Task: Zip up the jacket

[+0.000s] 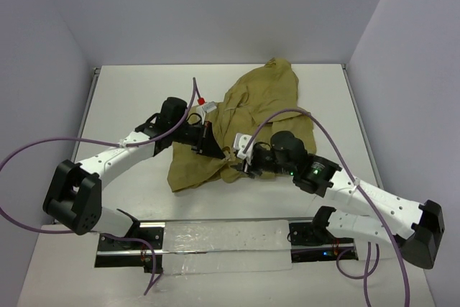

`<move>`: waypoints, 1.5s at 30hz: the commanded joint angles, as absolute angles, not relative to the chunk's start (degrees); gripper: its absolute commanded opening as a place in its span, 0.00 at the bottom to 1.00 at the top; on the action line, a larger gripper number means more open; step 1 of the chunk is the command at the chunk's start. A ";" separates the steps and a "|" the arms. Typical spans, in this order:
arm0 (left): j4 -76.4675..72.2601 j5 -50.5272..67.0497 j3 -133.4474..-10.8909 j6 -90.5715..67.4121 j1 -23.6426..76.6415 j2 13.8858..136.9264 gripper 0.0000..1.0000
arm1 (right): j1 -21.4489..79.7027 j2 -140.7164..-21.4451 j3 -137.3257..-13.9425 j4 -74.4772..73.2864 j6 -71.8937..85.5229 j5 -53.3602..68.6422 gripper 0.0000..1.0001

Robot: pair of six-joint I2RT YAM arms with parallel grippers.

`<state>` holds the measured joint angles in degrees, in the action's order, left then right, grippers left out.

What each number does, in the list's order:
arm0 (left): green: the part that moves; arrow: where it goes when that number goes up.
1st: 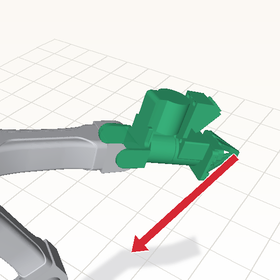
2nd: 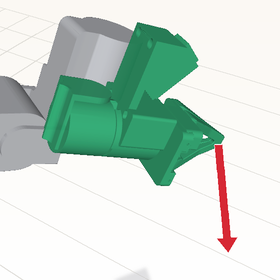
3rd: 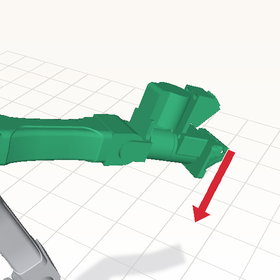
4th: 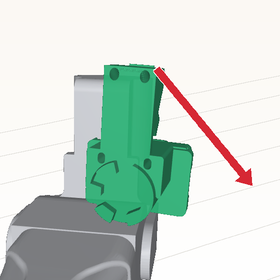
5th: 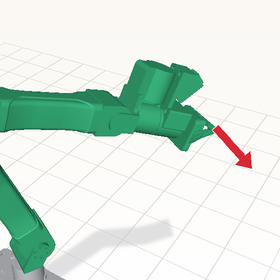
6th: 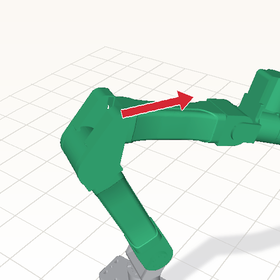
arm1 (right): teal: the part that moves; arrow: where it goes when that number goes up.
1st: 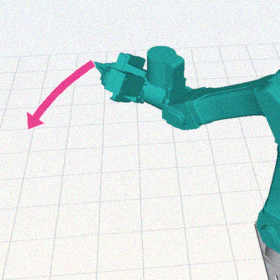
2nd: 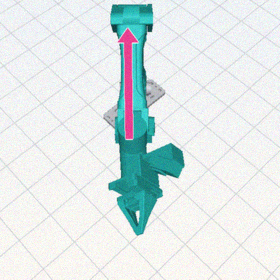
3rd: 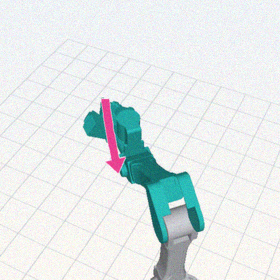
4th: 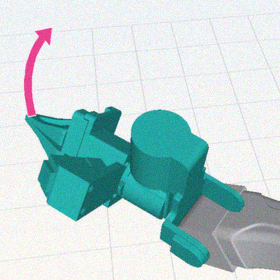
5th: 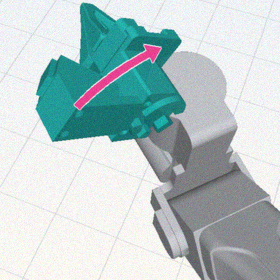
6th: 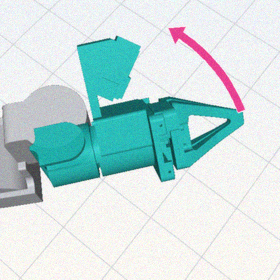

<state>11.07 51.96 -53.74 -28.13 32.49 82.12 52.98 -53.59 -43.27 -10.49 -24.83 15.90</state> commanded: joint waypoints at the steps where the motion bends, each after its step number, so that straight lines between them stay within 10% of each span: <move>1: 12.86 53.46 -56.51 -25.95 32.52 82.20 0.00 | 55.55 -55.15 -47.57 -12.66 -33.04 10.93 0.51; 45: 12.22 54.58 -56.34 -25.75 32.61 82.79 0.00 | 58.93 -64.64 -49.97 -9.49 -38.23 9.84 0.34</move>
